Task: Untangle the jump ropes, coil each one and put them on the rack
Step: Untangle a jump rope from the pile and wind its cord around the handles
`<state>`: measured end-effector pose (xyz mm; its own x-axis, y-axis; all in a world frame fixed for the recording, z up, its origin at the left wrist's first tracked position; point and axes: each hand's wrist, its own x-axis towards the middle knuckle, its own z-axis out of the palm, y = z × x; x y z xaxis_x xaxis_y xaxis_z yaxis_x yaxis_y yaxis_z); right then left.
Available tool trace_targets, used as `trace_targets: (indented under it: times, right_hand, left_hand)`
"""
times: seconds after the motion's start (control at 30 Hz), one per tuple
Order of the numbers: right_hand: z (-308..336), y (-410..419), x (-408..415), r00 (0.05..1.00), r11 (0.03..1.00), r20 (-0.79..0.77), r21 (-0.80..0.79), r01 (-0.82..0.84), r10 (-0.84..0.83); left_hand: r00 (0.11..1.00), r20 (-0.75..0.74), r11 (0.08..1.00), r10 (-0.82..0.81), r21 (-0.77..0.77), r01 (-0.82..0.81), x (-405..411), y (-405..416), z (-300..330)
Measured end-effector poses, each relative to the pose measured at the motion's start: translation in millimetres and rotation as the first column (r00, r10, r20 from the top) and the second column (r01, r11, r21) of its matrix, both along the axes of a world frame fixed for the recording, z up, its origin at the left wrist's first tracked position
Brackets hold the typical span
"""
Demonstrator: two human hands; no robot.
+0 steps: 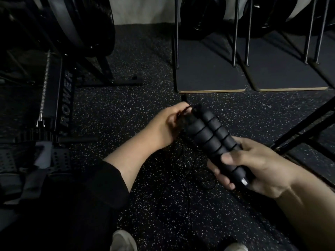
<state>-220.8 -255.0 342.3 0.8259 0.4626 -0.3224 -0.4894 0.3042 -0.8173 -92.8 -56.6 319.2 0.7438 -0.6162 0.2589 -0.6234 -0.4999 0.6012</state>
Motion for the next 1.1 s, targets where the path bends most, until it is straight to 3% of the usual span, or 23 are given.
trace_targets:
  times: [0.03,0.1,0.17,0.23,0.27,0.3,0.33,0.4,0.47,0.57,0.73,0.8,0.87,0.97,1.1]
  right_hand:
    - [0,6,0,0.998,0.994,0.005,0.095,0.059,-0.06]
    - [3,19,2,0.979,0.961,-0.011,0.189,0.202,-0.203]
    - [7,27,9,0.938,0.929,-0.014,0.136,0.344,-0.345]
    - [11,26,17,0.883,0.884,0.036,-0.005,0.468,-0.468]
    - [13,22,20,0.856,0.849,0.078,-0.112,0.517,-0.511]
    - [15,16,22,0.84,0.798,0.147,-0.262,0.543,-0.523]
    - [16,10,23,0.845,0.718,0.239,-0.447,0.533,-0.478]
    - [16,-1,26,0.904,0.425,0.37,-0.798,0.427,-0.214]
    - [14,-3,31,0.943,0.154,0.329,-0.936,0.317,0.054]
    - [9,1,35,0.956,0.054,0.175,-0.985,0.167,0.236]
    - [12,1,31,0.875,0.118,0.069,-0.993,0.014,0.478]
    - [16,0,29,0.877,0.184,0.076,-0.983,-0.014,0.474]
    - [20,-1,24,0.881,0.34,0.145,-0.94,-0.019,0.451]
    - [29,0,13,0.9,0.632,0.277,-0.775,0.003,0.335]
    - [28,4,7,0.899,0.737,0.367,-0.671,0.079,0.238]
  left_hand:
    - [1.0,0.024,1.0,-0.005,-0.013,0.005,-6,-6,-4]
    - [0.99,-0.141,0.986,0.031,-0.161,-0.054,-25,-22,-8]
    - [0.963,-0.263,0.966,0.06,-0.227,-0.122,-43,-32,-5]
    - [0.994,-0.101,0.993,0.045,-0.103,-0.055,-54,-35,-2]
    - [0.999,-0.041,0.999,-0.009,0.051,0.011,-53,-36,0]
    - [0.997,-0.081,0.979,-0.014,0.201,0.03,-52,-35,6]
    - [0.997,-0.072,0.947,-0.008,0.318,0.031,-50,-34,12]
    - [0.997,-0.077,0.912,0.006,0.41,0.026,-45,-32,20]
    - [0.995,0.015,0.855,-0.1,0.512,0.078,-45,-33,32]
    - [0.971,0.07,0.788,-0.228,0.599,0.142,-35,-28,53]
    - [0.963,-0.133,0.833,-0.233,0.485,0.268,-11,-15,74]
    - [0.927,-0.279,0.888,-0.253,0.314,0.336,-4,-12,71]
    - [0.861,-0.426,0.933,-0.278,0.093,0.348,-2,-8,65]
    - [0.693,-0.651,0.946,-0.309,-0.285,0.155,-3,-4,48]
    - [0.499,-0.775,0.875,-0.389,-0.48,-0.064,-20,-6,21]
